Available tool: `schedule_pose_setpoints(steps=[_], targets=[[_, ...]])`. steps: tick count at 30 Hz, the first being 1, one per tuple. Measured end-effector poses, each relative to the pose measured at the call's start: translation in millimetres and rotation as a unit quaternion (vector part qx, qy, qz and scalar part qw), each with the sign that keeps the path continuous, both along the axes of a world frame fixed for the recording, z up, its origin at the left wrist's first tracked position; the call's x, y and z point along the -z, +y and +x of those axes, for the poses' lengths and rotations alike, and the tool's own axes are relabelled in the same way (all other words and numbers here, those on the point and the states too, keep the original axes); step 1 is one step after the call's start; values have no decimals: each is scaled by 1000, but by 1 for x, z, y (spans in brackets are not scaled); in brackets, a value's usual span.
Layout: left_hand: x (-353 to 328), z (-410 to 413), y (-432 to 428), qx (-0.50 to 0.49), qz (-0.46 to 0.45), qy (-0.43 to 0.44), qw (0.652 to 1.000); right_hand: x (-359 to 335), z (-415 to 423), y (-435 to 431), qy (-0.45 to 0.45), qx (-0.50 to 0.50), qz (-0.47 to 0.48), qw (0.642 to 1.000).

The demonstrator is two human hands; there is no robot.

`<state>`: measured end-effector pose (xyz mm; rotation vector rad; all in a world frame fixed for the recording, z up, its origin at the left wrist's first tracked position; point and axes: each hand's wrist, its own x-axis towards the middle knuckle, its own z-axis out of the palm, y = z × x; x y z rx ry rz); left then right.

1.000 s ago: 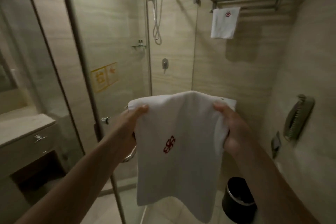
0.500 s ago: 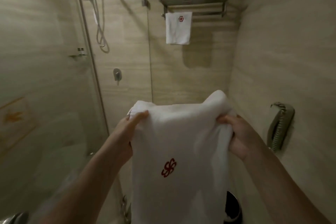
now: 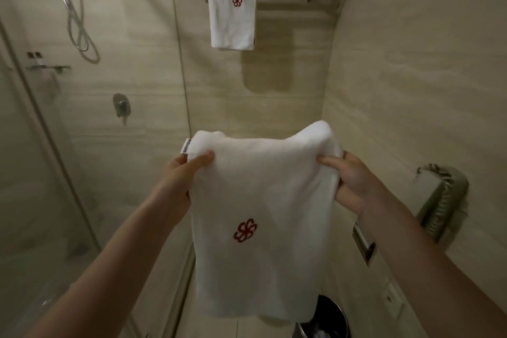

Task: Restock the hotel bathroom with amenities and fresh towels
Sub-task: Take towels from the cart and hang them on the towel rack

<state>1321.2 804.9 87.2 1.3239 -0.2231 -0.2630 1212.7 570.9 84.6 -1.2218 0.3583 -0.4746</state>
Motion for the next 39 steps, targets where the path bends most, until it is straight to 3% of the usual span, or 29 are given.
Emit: schedule_pose_setpoints(steps=[11,21,26,33,39], targets=[[-18,137,-98,0,10,-50,999,-19,144,-113,-44,-16,-20,999],[-19,269,-163,33,23,-108,993,-21,260,-176,-35,49,-82,995],[-37,347,-192,39,-6,-135,990,-38,326,-197,-68,61,-50,995],[-68,438,-240,97,-43,-171,979,-69,405,-232,-90,169,-115,975],[-94,505,-281,28,-2,-219,975,-97,470,-269,-97,222,-212,947]])
